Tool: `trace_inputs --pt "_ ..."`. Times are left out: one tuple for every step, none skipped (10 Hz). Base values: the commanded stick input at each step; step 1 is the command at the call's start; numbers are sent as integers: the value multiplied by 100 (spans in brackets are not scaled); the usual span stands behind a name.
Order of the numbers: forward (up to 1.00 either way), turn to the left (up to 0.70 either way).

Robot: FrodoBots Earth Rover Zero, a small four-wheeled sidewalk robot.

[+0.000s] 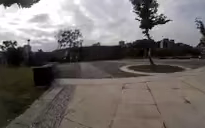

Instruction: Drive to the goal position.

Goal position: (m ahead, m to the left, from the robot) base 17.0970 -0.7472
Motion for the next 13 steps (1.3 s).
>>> trace_inputs --pt "85 0" --pt "85 0" --pt "85 0" --pt "85 0" --pt "85 0" --pt "85 0" --pt "85 0" --pt "85 0" --pt "85 0" --pt "85 0" --pt "85 6" --pt "85 34" --pt "85 34"
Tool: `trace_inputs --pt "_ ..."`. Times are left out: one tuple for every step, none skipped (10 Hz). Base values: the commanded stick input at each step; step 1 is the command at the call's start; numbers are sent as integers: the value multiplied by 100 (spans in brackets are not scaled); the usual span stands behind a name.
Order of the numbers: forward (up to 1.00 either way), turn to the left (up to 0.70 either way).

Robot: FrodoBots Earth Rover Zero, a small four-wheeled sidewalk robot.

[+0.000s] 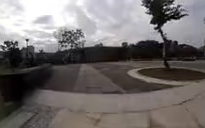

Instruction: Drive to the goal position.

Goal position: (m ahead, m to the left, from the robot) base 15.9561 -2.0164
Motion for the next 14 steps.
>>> trace_inputs --pt "85 23" --pt "85 0" --pt "85 0" --pt "85 0" --pt "85 0" --pt "85 0" --pt "85 0" --pt "85 0" --pt "85 0" --pt "85 0" --pt "85 0" --pt "85 0" --pt "85 0" --pt "85 0"
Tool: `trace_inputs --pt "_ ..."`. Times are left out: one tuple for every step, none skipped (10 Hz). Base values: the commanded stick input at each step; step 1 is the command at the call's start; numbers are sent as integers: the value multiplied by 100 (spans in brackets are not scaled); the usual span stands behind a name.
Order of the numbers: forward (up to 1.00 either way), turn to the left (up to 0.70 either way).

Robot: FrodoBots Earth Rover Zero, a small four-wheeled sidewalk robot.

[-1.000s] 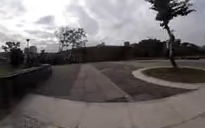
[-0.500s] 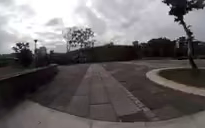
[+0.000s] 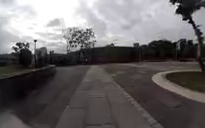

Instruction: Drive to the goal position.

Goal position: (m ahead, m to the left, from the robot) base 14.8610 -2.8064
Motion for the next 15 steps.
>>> trace_inputs --pt "85 0" --pt "85 0" --pt "85 0" --pt "85 0" --pt "85 0" --pt "85 0" --pt "85 0" --pt "85 0" --pt "85 0" --pt "85 0" --pt "85 0" --pt "85 0" --pt "85 0" --pt "85 0" --pt "85 0"
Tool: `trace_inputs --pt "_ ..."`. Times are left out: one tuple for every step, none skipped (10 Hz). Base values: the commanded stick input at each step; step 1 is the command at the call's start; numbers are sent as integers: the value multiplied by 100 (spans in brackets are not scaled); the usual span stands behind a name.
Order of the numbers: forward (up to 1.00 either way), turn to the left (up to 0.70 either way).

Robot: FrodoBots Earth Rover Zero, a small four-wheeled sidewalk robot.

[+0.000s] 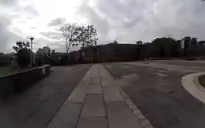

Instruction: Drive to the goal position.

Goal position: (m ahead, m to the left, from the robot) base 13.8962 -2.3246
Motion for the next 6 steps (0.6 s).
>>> trace_inputs --pt "85 0" --pt "85 0" --pt "85 0" --pt "85 0" --pt "85 0" --pt "85 0"
